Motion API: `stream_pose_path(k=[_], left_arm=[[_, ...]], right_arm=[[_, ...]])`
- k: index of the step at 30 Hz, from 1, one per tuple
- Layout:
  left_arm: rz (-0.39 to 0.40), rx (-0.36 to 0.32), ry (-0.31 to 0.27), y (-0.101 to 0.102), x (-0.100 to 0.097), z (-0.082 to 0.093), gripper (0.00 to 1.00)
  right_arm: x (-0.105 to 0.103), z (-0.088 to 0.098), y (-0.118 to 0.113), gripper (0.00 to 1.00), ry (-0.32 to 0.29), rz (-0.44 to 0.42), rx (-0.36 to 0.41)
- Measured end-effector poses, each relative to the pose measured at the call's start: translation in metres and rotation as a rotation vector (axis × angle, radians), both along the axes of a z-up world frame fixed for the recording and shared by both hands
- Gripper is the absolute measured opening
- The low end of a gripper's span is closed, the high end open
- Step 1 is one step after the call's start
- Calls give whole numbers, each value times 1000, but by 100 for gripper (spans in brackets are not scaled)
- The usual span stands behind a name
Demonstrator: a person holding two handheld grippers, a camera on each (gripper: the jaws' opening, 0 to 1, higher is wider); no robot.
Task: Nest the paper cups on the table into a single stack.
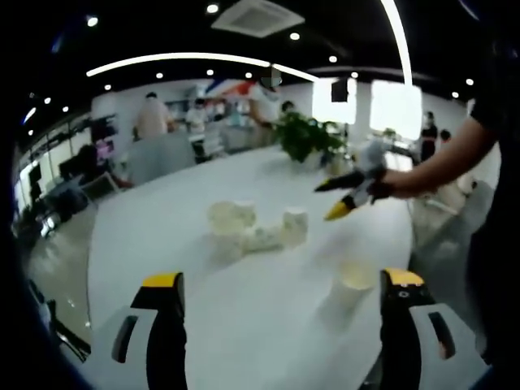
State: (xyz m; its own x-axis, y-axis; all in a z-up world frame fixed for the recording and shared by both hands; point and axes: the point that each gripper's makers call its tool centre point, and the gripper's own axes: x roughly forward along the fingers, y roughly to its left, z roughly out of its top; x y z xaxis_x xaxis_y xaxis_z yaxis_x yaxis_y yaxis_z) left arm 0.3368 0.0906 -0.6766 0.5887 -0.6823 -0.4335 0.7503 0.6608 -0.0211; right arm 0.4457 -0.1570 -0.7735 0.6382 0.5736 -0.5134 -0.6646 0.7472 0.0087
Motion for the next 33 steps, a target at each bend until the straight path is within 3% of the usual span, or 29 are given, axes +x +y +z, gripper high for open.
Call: stream_pose_path(k=[4,10,15,24,33], left_arm=[[9,-7,23,2,-3,-8,100],[20,-3,35,5,-8,-16,100],[36,10,57,12,-12,-26,100],[79,26,65,26,-10,-29,100],[96,29,72,32,-9,-31,99]], right_arm=[[9,-11,2,77,11,3,-17],[18,-13,4,65,4,0,-19],[24,-17,10,64,16,4,-3],[33,-25,20,60,29,34,-21],[34,-27,29,45,36,82,-26]])
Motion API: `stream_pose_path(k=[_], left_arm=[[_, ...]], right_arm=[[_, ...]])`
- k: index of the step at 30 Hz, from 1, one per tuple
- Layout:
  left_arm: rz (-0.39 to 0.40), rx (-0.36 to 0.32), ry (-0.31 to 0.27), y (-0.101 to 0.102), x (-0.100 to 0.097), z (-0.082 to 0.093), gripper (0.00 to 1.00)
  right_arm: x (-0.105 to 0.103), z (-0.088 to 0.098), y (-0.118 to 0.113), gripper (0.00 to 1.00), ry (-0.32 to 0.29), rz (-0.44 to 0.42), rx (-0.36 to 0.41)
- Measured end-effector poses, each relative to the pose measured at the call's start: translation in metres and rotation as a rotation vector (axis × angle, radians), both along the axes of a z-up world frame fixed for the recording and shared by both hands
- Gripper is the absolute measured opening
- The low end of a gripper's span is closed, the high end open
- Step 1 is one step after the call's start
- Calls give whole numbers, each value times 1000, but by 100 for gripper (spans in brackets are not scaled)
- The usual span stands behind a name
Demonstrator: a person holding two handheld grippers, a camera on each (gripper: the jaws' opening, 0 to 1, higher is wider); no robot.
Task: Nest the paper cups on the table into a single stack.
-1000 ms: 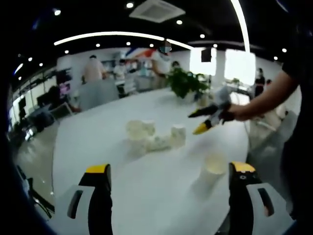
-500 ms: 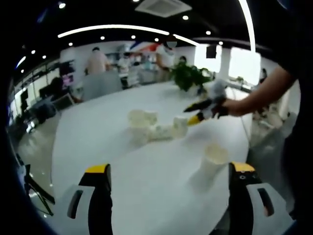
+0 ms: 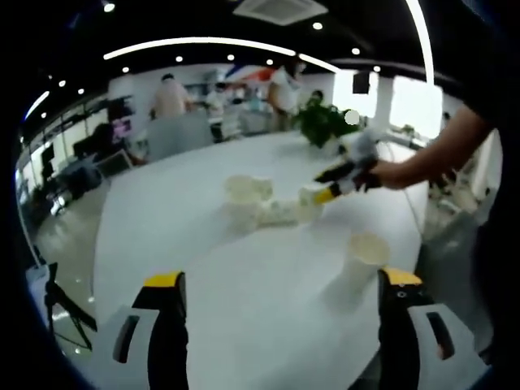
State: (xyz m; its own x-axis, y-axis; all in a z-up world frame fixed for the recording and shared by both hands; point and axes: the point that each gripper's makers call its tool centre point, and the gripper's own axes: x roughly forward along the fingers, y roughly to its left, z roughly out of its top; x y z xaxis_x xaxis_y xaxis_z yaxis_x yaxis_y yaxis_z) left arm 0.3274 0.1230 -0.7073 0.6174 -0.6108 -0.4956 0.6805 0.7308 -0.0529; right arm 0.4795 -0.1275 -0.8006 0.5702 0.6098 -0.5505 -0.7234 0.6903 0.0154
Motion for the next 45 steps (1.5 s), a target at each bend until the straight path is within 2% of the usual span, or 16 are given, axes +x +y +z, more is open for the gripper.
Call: stream_pose_path(k=[7,19,26,30,45], left_arm=[[6,-4,9,2,0,-4,99],[-3,1,8,-2,-4,-5,99],[5,-21,3,-3,-4,0,99],[-6,-2,-17,-4,-4,5,98],[-42,-1,-20,-13,-9,11,98]], right_arm=[[-2,-4,5,35,0,35,-9],[-3,-4,3,35,5,46,-21],[-6,2,0,35,4,38,-16],[-9,9,-3,35,-1,30,-10],[-25,38,-15,35,-34,-4,13]])
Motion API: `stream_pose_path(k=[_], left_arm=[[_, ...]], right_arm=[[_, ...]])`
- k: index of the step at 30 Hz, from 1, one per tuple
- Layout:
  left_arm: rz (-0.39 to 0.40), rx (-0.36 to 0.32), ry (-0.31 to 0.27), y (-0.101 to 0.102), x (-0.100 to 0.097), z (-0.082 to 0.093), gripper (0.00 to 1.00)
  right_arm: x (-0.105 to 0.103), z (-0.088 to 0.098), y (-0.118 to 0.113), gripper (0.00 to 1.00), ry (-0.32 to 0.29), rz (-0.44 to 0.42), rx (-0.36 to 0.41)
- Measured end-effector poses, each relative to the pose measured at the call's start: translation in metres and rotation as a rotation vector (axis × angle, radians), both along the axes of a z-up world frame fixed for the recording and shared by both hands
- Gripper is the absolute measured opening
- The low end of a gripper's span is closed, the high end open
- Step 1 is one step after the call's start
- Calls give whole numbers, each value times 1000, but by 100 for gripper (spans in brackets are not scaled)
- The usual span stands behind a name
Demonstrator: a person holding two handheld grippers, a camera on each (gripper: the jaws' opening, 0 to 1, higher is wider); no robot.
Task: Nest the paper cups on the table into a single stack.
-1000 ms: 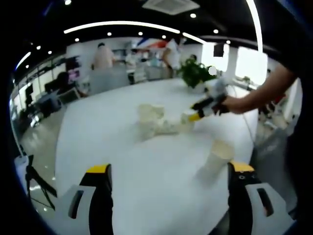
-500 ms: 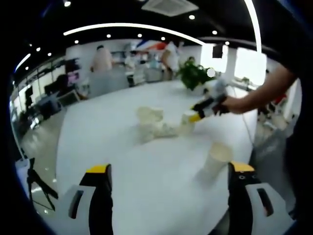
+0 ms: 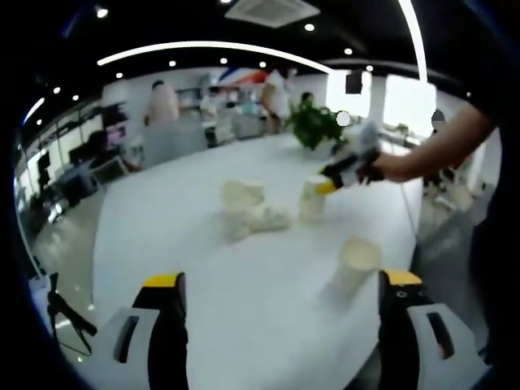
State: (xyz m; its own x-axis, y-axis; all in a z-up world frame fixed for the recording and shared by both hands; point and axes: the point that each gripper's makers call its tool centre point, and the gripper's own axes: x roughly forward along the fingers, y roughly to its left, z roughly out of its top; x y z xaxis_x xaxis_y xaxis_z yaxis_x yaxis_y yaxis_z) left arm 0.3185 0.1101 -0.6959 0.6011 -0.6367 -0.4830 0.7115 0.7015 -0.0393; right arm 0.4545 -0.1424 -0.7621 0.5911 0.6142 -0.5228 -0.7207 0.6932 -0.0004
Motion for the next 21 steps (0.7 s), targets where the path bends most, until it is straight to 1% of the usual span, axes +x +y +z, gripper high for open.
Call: stream_pose_path(k=[2,4,8,10,12,16,17,21], left_arm=[[-4,0,-1,0,0,0,98],[-9,1,11,0,-1,-2,98],[-21,5,10,-2,-1,-1,97],[-32,12,-21,-5,0,5,98],[-35,-4,-18,-6,1,8,98],[-48,-1,-15,-9,0,9,98],[-55,-5,-18,-11,-1,10,97],[-63,-20,-24,-14,-2,13,97]], right_arm=[[-2,5,-2,35,-6,-9,6],[-3,8,-3,34,-12,-16,11],[-7,17,-5,34,-18,-35,26],[-11,23,-5,34,-24,-38,28],[-13,27,-6,34,-29,-43,26],[-18,41,-5,34,-47,-49,37],[-21,46,-4,34,-54,-48,41],[-26,57,-1,34,-72,-42,40]])
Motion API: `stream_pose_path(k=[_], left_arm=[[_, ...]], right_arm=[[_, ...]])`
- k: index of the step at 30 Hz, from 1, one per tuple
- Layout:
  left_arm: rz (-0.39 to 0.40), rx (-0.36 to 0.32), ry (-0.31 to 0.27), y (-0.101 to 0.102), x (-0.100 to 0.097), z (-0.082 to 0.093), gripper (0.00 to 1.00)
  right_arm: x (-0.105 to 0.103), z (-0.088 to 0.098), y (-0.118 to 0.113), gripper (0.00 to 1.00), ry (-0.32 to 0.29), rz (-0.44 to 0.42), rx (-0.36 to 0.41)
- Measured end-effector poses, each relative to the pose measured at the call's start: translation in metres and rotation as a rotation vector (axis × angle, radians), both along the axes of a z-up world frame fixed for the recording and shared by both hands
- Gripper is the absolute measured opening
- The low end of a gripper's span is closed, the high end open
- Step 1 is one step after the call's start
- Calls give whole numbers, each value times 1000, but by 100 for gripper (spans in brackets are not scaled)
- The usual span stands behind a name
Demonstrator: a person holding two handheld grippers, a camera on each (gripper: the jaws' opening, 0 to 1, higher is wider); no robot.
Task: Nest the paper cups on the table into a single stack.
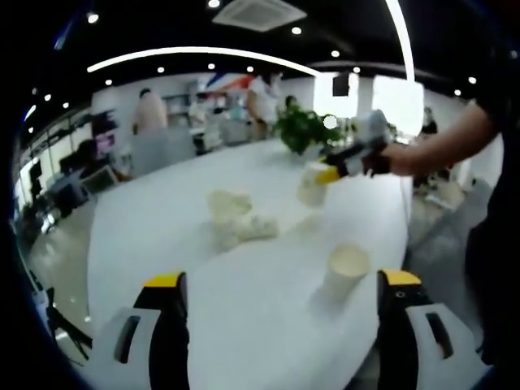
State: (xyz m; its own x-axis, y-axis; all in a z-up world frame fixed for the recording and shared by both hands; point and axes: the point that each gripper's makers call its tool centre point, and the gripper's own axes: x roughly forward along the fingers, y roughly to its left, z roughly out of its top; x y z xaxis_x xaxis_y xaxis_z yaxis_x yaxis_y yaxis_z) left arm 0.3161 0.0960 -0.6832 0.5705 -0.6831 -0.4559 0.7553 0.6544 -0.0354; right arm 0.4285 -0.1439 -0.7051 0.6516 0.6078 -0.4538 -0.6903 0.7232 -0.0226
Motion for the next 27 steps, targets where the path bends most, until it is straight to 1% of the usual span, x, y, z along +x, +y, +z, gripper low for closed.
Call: stream_pose_path(k=[4,10,14,17,18,19,23,27], left_arm=[[-12,-8,0,-4,-3,1,96],[-31,-21,3,-9,-10,2,97],[-52,-22,8,-16,-15,1,97],[-58,-28,10,-19,-17,2,97],[-59,-31,9,-20,-17,2,97],[-61,-32,9,-21,-17,3,97],[-69,-36,6,-24,-17,5,97],[-76,-40,4,-27,-16,7,96]], right_arm=[[-10,17,6,34,-29,15,8],[-23,34,9,34,-73,26,7],[-32,40,10,34,-82,34,17],[-39,49,12,34,-91,33,32],[-41,55,13,34,-91,24,66],[-43,60,13,34,-93,18,81],[-50,68,16,34,-108,18,80],[-57,77,23,34,-117,31,98]])
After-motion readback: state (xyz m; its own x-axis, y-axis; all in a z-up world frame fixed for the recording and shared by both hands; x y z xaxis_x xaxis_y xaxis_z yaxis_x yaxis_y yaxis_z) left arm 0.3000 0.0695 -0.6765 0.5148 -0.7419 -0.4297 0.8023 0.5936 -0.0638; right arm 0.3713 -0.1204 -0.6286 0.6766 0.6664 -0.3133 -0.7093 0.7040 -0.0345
